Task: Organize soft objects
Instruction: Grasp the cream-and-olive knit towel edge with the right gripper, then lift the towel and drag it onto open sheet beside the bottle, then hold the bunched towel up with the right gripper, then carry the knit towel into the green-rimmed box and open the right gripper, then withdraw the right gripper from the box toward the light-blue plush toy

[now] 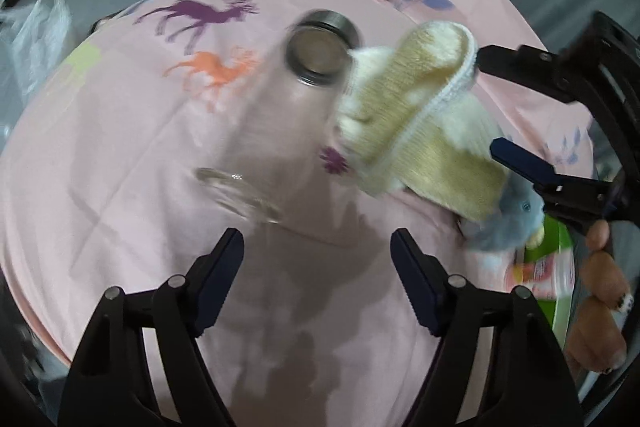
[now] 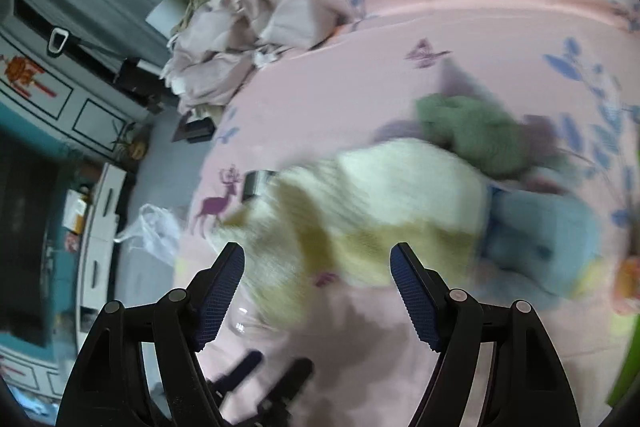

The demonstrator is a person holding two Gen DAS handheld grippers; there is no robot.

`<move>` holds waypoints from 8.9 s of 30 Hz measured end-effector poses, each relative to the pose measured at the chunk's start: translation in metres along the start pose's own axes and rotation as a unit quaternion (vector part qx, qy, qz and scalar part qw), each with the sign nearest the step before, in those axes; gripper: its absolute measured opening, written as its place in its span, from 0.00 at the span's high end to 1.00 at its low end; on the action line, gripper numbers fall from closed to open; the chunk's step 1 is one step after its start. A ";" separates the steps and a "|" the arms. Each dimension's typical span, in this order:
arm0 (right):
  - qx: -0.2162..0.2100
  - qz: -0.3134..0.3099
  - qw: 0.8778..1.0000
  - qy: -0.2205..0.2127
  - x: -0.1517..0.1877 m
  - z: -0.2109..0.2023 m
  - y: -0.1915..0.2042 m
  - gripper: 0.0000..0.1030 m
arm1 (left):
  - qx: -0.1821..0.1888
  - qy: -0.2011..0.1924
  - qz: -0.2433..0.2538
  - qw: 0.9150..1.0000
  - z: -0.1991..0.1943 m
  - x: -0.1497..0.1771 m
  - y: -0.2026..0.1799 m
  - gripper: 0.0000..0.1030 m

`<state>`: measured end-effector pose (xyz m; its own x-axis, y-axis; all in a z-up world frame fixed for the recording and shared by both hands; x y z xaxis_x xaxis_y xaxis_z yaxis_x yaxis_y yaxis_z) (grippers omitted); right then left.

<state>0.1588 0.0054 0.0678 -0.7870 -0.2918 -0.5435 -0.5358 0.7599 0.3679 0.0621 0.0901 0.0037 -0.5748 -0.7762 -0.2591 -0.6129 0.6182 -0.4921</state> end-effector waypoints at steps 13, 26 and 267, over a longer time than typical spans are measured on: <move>0.081 0.002 0.997 0.015 -0.008 0.059 -0.010 0.53 | 0.009 0.003 -0.046 0.999 -0.007 -0.008 0.011 0.27; 0.036 -0.009 0.998 -0.047 -0.004 -0.007 -0.017 0.94 | 0.004 -0.006 -0.080 0.997 -0.009 -0.018 0.025 0.27; 0.194 0.165 0.935 -0.247 0.130 -0.270 -0.216 0.23 | 0.165 0.027 0.363 0.917 -0.067 0.152 -0.226 0.14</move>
<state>0.0897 -0.3533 0.1210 -0.6010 0.2275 -0.7662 -0.0618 0.9425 0.3284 0.0768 -0.1598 0.1315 -0.7985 -0.1626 -0.5796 0.1331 0.8913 -0.4334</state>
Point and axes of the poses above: each gripper's, at about its wrist camera, not at the fingertips, and z roughly the way its jaws point, y to its left, x to its underside, the point moved 9 cm from there along z, roughly the way its jaws point, and after that the axes turned 15 degrees about -z, right-handed, at the moved point
